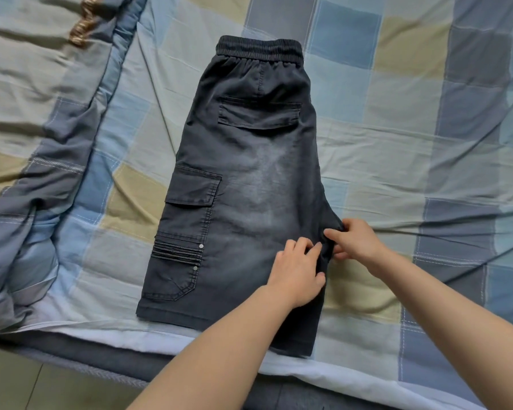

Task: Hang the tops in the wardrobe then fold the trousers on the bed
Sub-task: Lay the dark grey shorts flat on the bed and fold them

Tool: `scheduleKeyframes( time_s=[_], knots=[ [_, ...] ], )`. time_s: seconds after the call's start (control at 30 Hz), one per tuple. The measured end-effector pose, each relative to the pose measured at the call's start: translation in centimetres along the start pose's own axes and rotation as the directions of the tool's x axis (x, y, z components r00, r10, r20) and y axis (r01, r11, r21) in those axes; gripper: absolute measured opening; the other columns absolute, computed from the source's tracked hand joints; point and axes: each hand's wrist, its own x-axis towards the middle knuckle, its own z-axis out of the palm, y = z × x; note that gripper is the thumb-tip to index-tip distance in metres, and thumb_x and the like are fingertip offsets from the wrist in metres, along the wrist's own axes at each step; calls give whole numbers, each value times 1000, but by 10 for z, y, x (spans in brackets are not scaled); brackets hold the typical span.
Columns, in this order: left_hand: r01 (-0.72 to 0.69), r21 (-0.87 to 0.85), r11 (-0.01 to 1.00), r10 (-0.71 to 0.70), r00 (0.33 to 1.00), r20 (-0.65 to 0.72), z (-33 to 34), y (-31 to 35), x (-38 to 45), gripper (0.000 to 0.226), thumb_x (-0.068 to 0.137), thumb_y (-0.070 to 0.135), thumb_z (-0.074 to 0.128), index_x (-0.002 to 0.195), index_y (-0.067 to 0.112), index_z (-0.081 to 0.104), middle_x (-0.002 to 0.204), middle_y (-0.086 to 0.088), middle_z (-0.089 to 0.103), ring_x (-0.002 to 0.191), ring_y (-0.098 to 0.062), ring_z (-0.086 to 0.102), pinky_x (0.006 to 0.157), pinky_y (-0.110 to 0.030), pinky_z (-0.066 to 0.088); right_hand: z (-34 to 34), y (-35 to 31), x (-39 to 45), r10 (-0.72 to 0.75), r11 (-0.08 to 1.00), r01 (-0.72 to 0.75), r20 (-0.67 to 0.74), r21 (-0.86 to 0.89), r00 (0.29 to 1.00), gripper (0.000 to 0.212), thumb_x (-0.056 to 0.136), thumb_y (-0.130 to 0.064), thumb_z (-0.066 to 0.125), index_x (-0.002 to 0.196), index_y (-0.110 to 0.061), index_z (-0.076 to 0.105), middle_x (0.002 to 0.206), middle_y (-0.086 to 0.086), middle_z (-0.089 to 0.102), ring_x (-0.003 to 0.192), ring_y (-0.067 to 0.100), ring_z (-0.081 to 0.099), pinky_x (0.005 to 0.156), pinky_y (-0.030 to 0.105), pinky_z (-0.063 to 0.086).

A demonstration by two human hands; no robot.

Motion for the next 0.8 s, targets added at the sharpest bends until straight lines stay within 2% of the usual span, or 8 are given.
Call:
scheduleKeyframes(
  time_s=[0.13, 0.33, 0.47, 0.57, 0.63, 0.67, 0.73, 0.8],
  knots=[
    [181, -590, 787, -222, 975, 4, -7, -1, -5, 72, 71, 53, 73, 134, 35, 43, 125, 12, 52, 112, -12, 54, 94, -35, 49, 12, -9, -11, -212, 969, 213, 26, -125, 977, 15, 84, -16, 63, 85, -1, 63, 65, 8, 67, 59, 18, 66, 69, 42, 57],
    [343, -668, 660, -505, 861, -56, -15, -36, -18, 15, 80, 26, 72, 91, 19, 66, 83, 4, 68, 88, -18, 63, 75, -33, 52, 47, -28, -23, -518, 774, 548, 181, -317, 836, 15, 92, -16, 55, 98, -16, 68, 98, -1, 67, 96, 15, 60, 90, 31, 45],
    [391, -762, 516, -561, 826, 44, -27, -75, -26, 23, 77, 20, 76, 59, 19, 61, 58, 6, 61, 66, -15, 56, 65, -31, 47, 52, -2, -17, -665, 267, 743, 441, -613, 603, 55, 75, 6, 56, 127, -12, 59, 130, 9, 56, 126, 29, 50, 105, 39, 42],
    [429, -763, 483, -557, 823, 111, -41, -99, -35, 13, 79, 11, 75, 73, 16, 65, 66, -1, 67, 59, -15, 62, 70, -35, 59, 52, 22, -22, -638, -112, 737, 617, -667, 461, 62, 72, 2, 46, 133, -11, 55, 139, 13, 52, 132, 31, 46, 105, 46, 42],
    [394, -721, 570, -462, 879, 115, -56, -115, -48, 12, 85, 1, 64, 82, 13, 62, 73, -7, 70, 57, -16, 68, 69, -33, 60, 55, 39, -28, -615, -242, 743, 691, -625, 381, 59, 82, -5, 32, 137, -11, 51, 143, 13, 48, 133, 30, 44, 108, 46, 34],
    [318, -603, 732, -359, 932, 55, -63, -127, -56, 12, 87, 1, 59, 86, 13, 61, 78, -5, 71, 61, -16, 69, 69, -32, 58, 58, 47, -29, -599, -296, 736, 719, -609, 353, 58, 86, -6, 30, 140, -11, 47, 146, 12, 45, 135, 29, 42, 108, 45, 29],
    [-35, -125, 992, 24, 995, -95, -77, -157, -74, 20, 86, 1, 52, 97, 15, 60, 91, 0, 68, 78, -18, 66, 73, -34, 54, 65, 59, -28, -575, -359, 713, 744, -603, 340, 57, 89, -6, 28, 146, -10, 38, 151, 12, 38, 138, 29, 37, 109, 48, 23],
    [-422, 369, 828, 465, 885, -33, -91, -191, -88, 32, 84, 4, 45, 109, 16, 61, 109, -1, 65, 100, -21, 60, 82, -38, 50, 72, 64, -23, -593, -354, 707, 732, -613, 337, 57, 90, -6, 29, 147, -10, 34, 152, 11, 36, 139, 28, 36, 111, 49, 25]
  ],
)
